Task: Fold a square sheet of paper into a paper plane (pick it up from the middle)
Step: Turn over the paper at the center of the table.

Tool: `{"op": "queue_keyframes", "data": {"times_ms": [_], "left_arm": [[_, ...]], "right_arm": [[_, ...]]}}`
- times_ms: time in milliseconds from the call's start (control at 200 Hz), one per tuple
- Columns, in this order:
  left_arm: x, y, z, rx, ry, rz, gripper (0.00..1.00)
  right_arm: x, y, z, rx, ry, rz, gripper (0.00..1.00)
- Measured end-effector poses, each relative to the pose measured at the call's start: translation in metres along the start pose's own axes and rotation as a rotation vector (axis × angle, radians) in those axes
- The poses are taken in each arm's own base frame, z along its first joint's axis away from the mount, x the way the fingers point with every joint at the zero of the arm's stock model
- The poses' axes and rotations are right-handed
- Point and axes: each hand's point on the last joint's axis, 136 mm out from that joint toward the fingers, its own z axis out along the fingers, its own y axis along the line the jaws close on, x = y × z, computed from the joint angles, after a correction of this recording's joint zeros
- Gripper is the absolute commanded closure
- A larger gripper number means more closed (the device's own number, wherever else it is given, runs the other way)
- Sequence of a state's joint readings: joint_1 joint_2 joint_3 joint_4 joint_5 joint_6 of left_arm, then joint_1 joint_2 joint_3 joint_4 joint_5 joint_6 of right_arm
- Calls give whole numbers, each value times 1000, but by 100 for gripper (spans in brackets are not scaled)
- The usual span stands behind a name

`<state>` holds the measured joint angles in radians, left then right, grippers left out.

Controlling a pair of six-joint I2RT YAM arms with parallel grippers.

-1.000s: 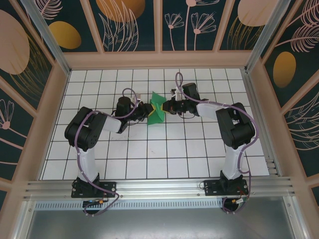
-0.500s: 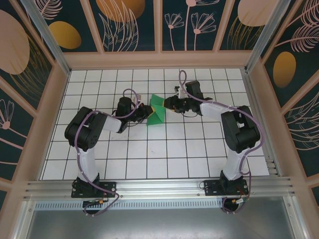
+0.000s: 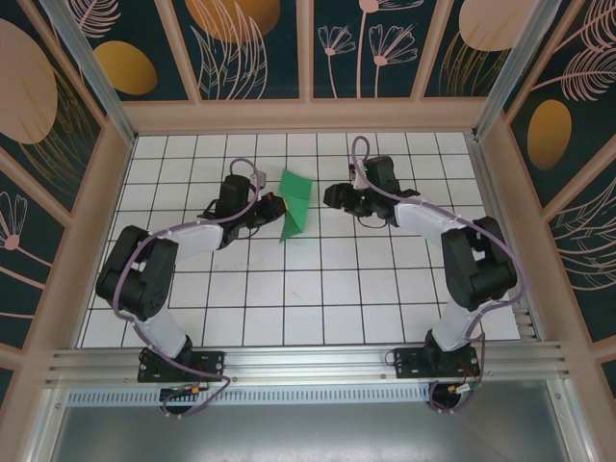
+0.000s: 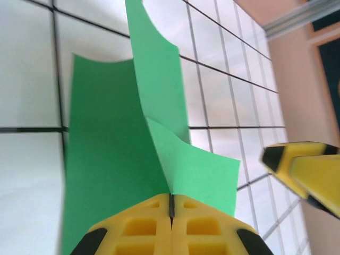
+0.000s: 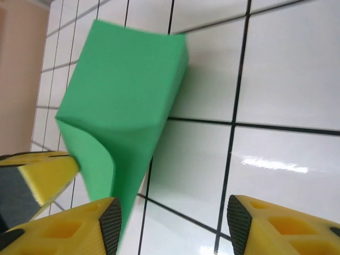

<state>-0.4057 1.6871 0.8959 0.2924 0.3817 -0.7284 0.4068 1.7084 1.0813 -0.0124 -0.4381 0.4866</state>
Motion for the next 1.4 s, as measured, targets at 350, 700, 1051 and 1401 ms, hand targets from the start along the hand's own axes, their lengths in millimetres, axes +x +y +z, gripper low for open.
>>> {"op": "queue_keyframes", "data": {"times_ms": [350, 700, 1051, 1401], "left_arm": [[-44, 2, -55, -285, -119, 246, 100], [-24, 29, -40, -646, -42, 491, 100], [6, 56, -9, -959, 55, 692, 100], [44, 30, 31, -949, 96, 799, 100]], "right_arm": [[-6, -22, -8, 121, -65, -4, 42], [-3, -48, -14, 202, -83, 37, 42], [-11, -101, -54, 298, -179, 207, 42], [-6, -127, -65, 332, -201, 297, 42]]}}
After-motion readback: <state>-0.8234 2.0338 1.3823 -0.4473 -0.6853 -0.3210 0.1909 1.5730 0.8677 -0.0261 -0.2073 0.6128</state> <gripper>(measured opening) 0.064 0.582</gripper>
